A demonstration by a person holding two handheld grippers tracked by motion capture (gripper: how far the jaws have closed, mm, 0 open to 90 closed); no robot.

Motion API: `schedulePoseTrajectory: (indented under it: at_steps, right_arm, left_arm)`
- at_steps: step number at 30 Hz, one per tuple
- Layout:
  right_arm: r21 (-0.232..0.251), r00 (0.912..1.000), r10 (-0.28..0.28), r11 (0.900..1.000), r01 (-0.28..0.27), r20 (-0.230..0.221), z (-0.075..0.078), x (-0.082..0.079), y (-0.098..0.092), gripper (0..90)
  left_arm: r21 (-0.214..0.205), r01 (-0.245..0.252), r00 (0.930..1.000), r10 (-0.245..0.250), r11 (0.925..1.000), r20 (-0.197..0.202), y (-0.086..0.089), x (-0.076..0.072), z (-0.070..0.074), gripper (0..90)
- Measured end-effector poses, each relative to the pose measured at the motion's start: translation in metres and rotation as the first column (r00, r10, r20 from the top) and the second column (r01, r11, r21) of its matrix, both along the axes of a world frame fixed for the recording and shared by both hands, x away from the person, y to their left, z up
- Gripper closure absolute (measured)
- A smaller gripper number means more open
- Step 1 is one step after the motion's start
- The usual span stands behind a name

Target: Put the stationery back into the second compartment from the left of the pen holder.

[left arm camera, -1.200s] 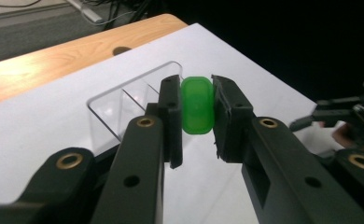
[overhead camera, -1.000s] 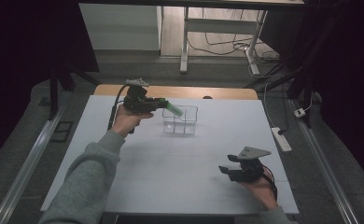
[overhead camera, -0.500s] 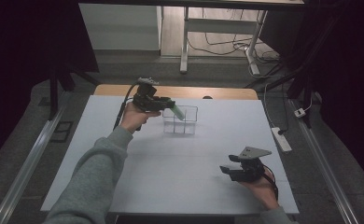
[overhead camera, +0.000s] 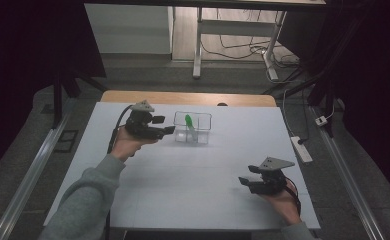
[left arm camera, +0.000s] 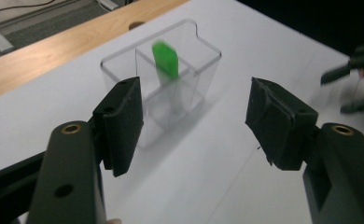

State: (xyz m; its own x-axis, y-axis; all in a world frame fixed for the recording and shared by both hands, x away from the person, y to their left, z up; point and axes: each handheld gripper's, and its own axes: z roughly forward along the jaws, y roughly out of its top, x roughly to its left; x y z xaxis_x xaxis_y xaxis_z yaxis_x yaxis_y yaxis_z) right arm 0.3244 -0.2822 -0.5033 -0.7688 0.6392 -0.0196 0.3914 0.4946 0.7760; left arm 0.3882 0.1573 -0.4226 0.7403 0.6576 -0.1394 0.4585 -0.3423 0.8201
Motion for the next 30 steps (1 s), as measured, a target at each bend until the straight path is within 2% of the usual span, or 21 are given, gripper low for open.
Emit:
schedulePoseTrajectory:
  at_steps: [5, 8, 16, 21, 23, 30]
  right_arm:
    - [-0.002, 1.0, -0.006, 1.0, 0.006, 0.001, -0.001, 0.0, -0.004, 38.6]
    - [0.003, 1.0, -0.009, 1.0, 0.009, 0.004, -0.001, 0.0, -0.005, 38.5]
    - [0.003, 0.9998, -0.009, 1.0, 0.009, 0.02, 0.001, 0.0, -0.006, 38.3]
    - [0.011, 0.9996, -0.012, 0.9999, 0.012, 0.026, 0.003, 0.001, -0.007, 38.0]
    - [0.009, 0.9996, -0.012, 0.9999, 0.011, 0.026, 0.004, 0.0, -0.007, 38.0]
    - [0.006, 0.9994, -0.009, 0.9999, 0.009, 0.033, 0.005, 0.0, -0.007, 37.3]
  left_arm:
    - [0.029, -0.011, 0.9999, 0.011, 0.9995, 0.006, 0.022, -0.031, -0.018, 37.1]
    - [0.015, -0.033, 0.9994, 0.033, 0.9993, -0.01, 0.037, -0.047, -0.031, 37.4]
    - [0.046, -0.077, 0.9962, 0.078, 0.996, -0.039, 0.06, -0.084, -0.052, 37.3]
    - [0.077, -0.081, 0.9947, 0.085, 0.9938, -0.058, 0.064, -0.099, -0.065, 36.8]
    - [0.089, -0.085, 0.9945, 0.09, 0.9924, -0.053, 0.065, -0.103, -0.068, 36.5]
    - [0.087, -0.078, 0.9949, 0.083, 0.9931, -0.058, 0.064, -0.105, -0.073, 34.4]
